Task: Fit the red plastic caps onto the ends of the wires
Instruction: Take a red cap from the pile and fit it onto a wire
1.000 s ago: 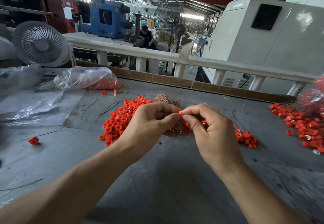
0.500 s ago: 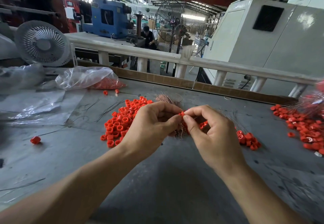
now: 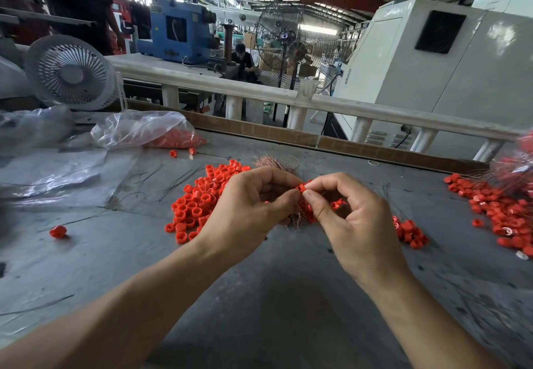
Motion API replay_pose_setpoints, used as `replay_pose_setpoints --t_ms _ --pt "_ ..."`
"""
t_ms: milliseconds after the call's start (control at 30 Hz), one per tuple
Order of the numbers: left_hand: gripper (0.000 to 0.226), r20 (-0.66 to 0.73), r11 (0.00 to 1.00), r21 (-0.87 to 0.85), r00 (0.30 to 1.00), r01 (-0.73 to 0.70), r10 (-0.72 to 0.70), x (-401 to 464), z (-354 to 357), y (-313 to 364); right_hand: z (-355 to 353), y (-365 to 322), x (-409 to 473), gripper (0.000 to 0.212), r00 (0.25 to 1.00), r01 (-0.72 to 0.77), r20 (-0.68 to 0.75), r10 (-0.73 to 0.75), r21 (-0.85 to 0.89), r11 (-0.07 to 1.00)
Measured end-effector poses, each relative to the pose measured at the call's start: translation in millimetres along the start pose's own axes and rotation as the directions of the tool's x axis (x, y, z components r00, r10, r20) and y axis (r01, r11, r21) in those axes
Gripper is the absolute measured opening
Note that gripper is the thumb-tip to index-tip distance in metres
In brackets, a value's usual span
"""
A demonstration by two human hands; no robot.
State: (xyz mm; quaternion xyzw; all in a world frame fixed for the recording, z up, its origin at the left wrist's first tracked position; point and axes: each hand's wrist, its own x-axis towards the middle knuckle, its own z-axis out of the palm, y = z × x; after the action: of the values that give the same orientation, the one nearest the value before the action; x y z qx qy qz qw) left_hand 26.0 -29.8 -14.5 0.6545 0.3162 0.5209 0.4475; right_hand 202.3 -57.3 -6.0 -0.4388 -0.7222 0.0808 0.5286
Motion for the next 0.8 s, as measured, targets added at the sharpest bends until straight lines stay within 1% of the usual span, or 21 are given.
replay_pose_setpoints --t_ms 167,367,600,800 --pt "0.011 -0.002 0.999 -0.042 1.000 0.002 -0.003 1.4 0.6 -1.6 -4.7 2.7 3.1 0.008 0.997 0.073 0.010 -0.073 -0.054 0.996" --pt "0.014 0.027 0.996 -0.077 0.999 0.036 -0.034 1.8 0.5 -1.1 -10.2 5.2 5.9 0.004 0.987 0.156 0.048 -0.152 -0.086 0.984" --pt "0.011 0.034 0.990 -0.115 0.996 0.081 -0.078 0.2 1.2 3.5 -12.6 10.6 8.3 0.005 0.982 0.180 0.069 -0.175 -0.076 0.981" --pt "0.012 0.043 0.973 -0.170 0.987 0.157 -0.152 -0.6 0.6 6.7 -9.0 12.4 7.6 0.006 0.984 0.172 0.058 -0.168 -0.061 0.983"
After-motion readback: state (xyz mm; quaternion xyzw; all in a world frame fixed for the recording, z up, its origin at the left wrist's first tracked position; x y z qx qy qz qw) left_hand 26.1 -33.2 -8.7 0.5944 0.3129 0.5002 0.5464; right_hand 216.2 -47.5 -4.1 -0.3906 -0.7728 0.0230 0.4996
